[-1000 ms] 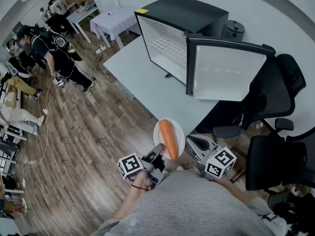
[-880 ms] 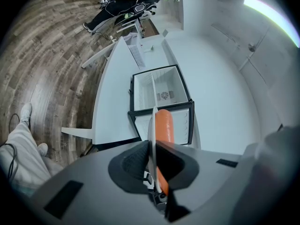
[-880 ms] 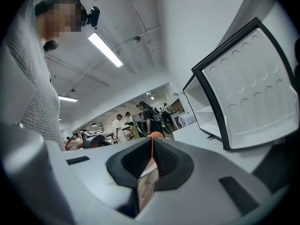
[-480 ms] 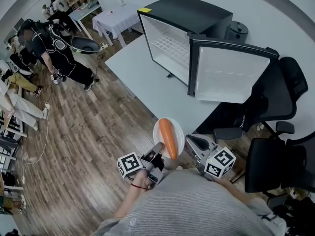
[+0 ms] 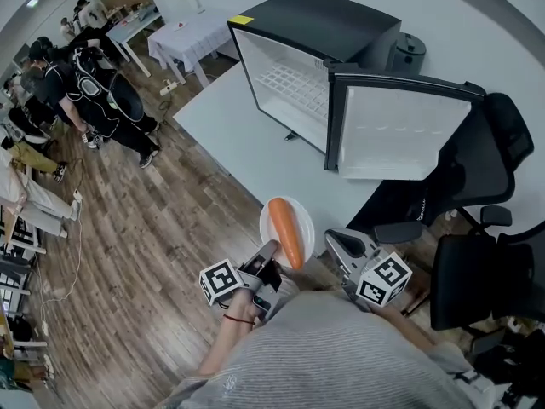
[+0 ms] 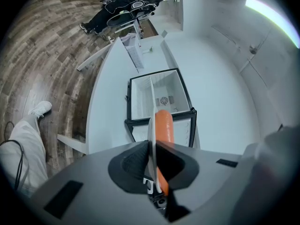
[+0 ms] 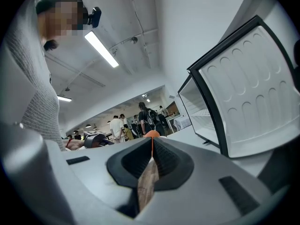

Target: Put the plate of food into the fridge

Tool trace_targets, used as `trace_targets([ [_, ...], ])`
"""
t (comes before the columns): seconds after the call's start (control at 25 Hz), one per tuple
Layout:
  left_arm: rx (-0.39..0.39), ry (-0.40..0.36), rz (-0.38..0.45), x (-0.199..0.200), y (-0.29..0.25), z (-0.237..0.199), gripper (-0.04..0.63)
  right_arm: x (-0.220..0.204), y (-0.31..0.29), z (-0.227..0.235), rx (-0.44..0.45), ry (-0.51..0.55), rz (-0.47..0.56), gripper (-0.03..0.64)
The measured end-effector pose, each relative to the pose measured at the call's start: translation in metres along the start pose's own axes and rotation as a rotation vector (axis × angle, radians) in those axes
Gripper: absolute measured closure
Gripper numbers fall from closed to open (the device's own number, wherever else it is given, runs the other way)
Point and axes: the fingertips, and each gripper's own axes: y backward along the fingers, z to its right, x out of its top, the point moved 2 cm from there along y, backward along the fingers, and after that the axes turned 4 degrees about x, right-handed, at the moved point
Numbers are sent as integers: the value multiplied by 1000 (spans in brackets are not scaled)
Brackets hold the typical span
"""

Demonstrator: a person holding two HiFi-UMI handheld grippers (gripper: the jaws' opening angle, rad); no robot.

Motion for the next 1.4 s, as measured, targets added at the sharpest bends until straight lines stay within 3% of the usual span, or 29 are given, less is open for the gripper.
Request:
trace_targets([
  [0.24, -3, -22, -69, 59, -35, 0, 557, 11, -41, 24, -76, 29, 10, 603],
  [0.56, -4, -56, -238, 153, -99, 9, 556, 34, -127, 70, -221, 19, 60, 603],
  [0.68, 9, -101, -313, 184, -119, 13, 557, 45, -150, 81, -288, 19, 85, 603],
  [1.04, 1, -141, -457, 252, -178, 22, 557, 59, -202, 113, -443, 8, 129, 603],
  [1.2, -18, -125, -517, 267, -199, 28, 556, 62, -216, 121, -507, 6, 147, 603],
  [1.4, -9, -160, -576, 285, -221, 26, 556, 63, -229, 124, -576, 18, 161, 603],
])
